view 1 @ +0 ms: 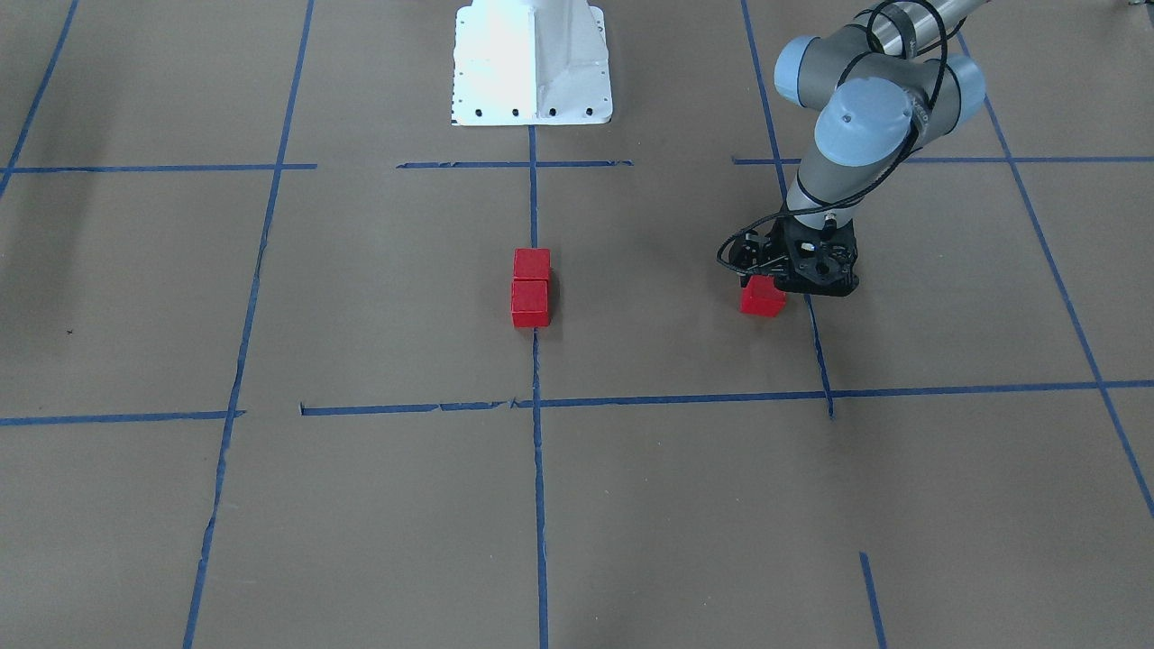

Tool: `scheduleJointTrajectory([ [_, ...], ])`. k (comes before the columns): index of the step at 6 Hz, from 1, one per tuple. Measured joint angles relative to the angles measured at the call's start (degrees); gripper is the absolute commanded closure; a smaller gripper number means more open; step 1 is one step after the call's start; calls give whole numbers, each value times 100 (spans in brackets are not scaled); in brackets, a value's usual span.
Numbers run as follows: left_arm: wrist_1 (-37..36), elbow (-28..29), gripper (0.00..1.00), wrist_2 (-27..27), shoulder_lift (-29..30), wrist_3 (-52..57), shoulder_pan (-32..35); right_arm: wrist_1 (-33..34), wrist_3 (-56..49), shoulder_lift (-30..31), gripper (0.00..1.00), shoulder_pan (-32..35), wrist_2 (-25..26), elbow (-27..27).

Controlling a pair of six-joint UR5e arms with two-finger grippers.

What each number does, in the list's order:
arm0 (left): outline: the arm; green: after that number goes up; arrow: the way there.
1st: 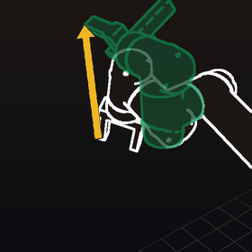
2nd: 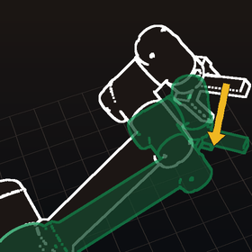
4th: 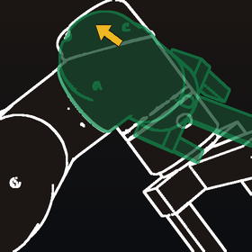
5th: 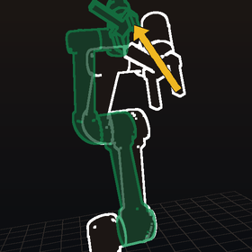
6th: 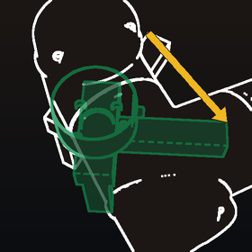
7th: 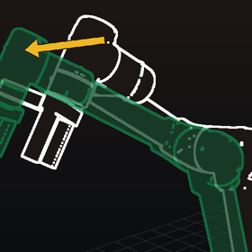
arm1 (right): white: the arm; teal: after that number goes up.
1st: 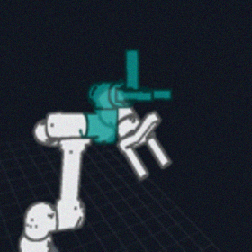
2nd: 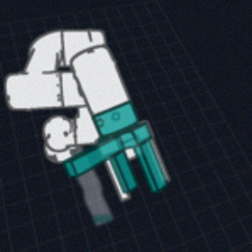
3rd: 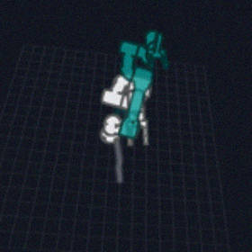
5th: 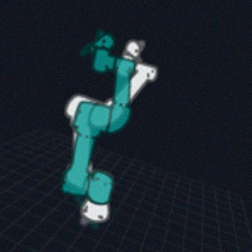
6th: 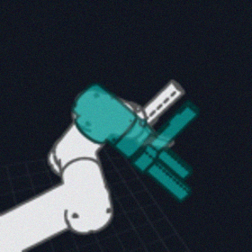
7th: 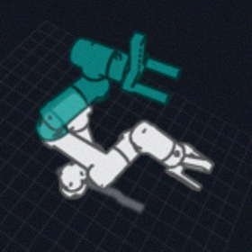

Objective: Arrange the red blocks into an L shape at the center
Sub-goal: 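Grasp the last red cube with the left gripper and lift it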

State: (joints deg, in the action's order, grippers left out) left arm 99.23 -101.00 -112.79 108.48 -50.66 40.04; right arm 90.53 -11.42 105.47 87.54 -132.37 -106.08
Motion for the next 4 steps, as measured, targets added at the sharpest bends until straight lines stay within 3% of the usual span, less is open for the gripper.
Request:
scheduleJointTrajectory([
  [4, 315, 588, 0, -318, 242, 33, -11, 0, -1, 0, 0, 3, 0, 8],
])
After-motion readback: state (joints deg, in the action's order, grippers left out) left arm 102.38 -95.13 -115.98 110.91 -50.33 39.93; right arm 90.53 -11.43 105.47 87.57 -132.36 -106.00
